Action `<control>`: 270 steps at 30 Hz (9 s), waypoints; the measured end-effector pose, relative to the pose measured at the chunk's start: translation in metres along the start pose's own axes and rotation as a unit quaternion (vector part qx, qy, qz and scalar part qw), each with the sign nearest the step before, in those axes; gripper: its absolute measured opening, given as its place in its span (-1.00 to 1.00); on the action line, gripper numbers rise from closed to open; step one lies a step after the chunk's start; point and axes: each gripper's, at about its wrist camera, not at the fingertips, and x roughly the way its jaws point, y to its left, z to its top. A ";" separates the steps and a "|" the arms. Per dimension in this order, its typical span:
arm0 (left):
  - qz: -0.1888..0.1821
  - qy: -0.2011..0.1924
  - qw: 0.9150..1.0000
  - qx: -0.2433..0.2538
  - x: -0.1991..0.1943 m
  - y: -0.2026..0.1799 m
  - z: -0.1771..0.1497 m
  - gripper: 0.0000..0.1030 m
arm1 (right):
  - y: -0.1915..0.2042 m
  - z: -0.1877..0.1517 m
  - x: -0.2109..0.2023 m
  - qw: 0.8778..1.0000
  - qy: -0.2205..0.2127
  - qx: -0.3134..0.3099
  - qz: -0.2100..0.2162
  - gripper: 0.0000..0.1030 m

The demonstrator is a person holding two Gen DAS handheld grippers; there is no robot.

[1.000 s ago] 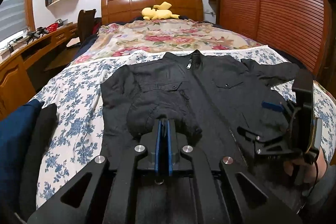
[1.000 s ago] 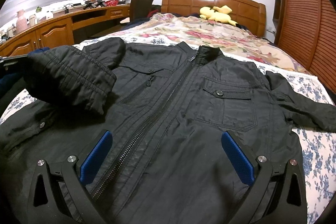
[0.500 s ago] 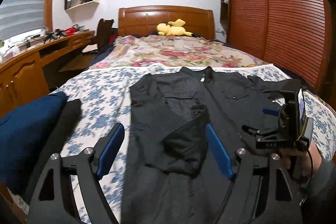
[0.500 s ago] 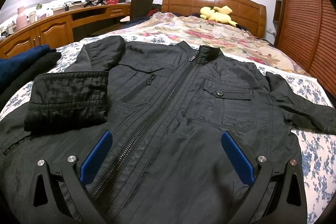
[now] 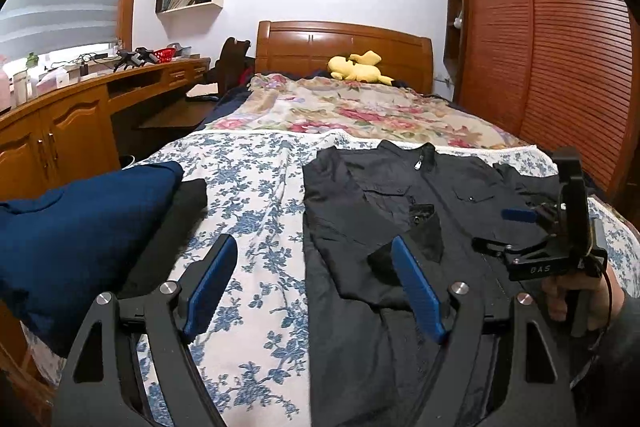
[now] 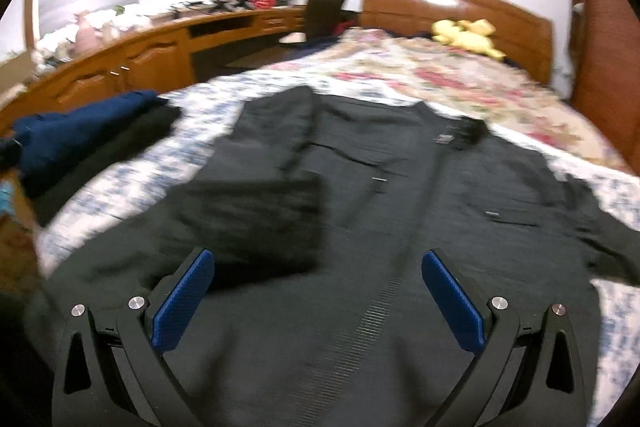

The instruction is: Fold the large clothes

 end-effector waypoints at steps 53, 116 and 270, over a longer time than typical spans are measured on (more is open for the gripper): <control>-0.074 0.046 0.993 0.079 0.036 -0.099 -0.015 0.56 | -0.044 -0.062 -0.047 0.998 0.005 0.041 -0.042 -0.22; -0.168 0.045 0.980 0.094 0.084 -0.156 -0.020 0.56 | -0.069 -0.031 -0.064 0.984 0.132 0.000 -0.120 -0.82; -0.138 0.083 0.984 0.071 0.101 -0.159 -0.031 0.56 | -0.080 -0.001 -0.081 0.996 0.045 0.050 -0.053 -0.30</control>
